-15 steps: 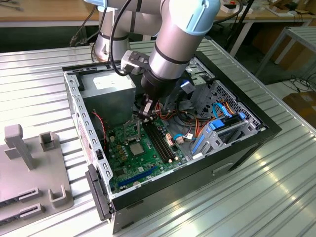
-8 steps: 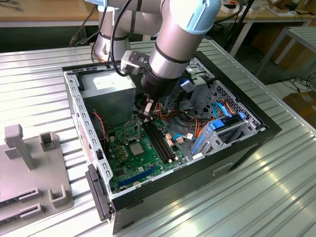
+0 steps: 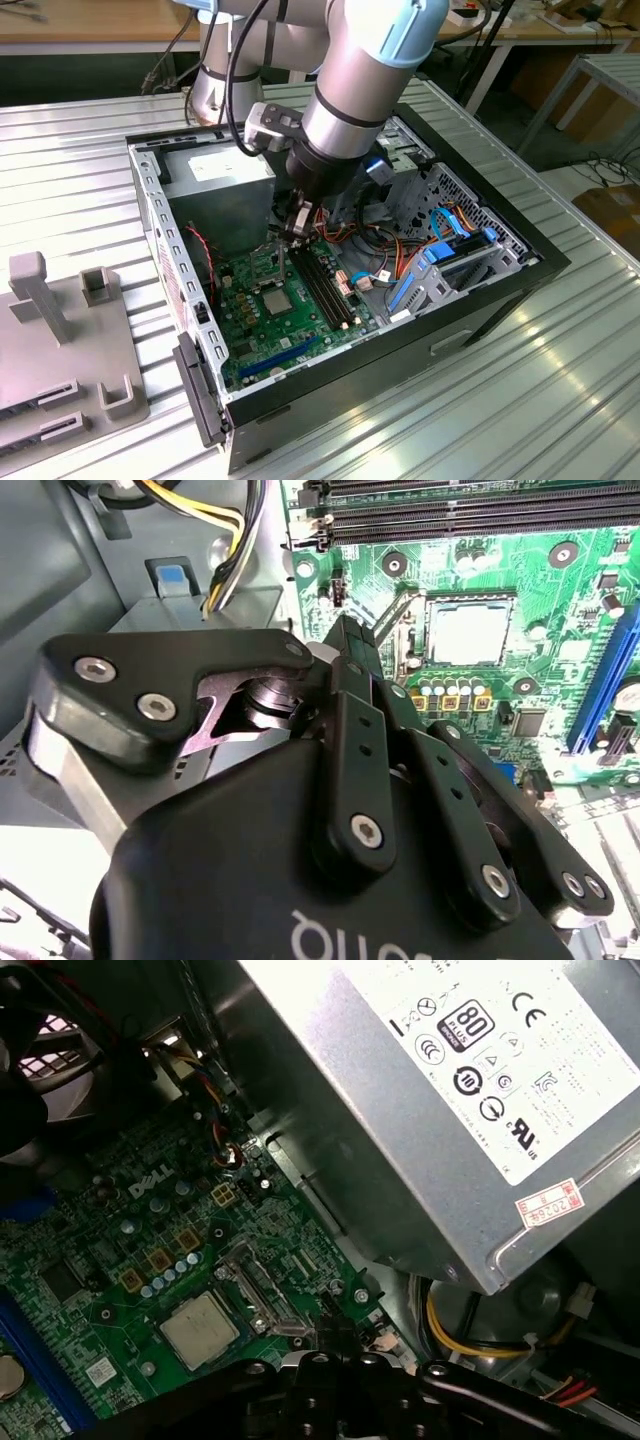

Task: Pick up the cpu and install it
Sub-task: 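Close the cpu cover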

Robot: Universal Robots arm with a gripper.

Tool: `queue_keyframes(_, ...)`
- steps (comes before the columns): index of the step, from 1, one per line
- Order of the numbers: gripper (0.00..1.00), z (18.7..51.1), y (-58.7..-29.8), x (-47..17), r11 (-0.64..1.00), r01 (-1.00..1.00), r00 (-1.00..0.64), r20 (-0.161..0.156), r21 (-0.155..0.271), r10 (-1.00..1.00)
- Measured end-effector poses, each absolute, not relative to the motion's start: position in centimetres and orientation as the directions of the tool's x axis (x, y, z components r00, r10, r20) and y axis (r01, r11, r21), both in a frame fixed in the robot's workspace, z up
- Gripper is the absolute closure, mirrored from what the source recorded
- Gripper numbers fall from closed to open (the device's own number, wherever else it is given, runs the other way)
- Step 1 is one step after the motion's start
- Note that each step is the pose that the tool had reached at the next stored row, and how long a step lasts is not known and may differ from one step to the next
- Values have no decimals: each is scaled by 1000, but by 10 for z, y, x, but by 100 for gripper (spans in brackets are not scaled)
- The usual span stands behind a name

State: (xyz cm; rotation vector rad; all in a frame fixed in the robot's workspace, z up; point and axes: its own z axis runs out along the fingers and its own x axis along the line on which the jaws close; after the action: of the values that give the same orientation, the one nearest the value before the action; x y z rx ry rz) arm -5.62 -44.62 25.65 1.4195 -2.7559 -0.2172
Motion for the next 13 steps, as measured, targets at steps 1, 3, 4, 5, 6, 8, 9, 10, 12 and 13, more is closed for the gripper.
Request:
queue_keyframes(1,89,257,-446,-56,570,-810,-579,-34,139,-815)
queue_keyframes(3,89,257,-446,-56,563,-814,-572,-34,139,-819)
queue_keyframes(4,89,258,-446,-56,559,-817,-569,-34,139,-822)
queue_keyframes(5,89,258,-446,-56,557,-819,-566,-34,139,-824)
queue_keyframes(6,89,258,-446,-56,555,-821,-564,-34,139,-825)
queue_keyframes(8,89,258,-447,-56,553,-822,-562,-35,137,-826)
queue_keyframes(9,89,258,-447,-56,552,-822,-561,-36,137,-827)
queue_keyframes(10,89,258,-448,-57,552,-823,-561,-36,137,-827)
queue_keyframes(12,89,258,-449,-57,551,-823,-560,-37,135,-828)
queue_keyframes(13,89,258,-450,-57,550,-824,-559,-37,135,-828)
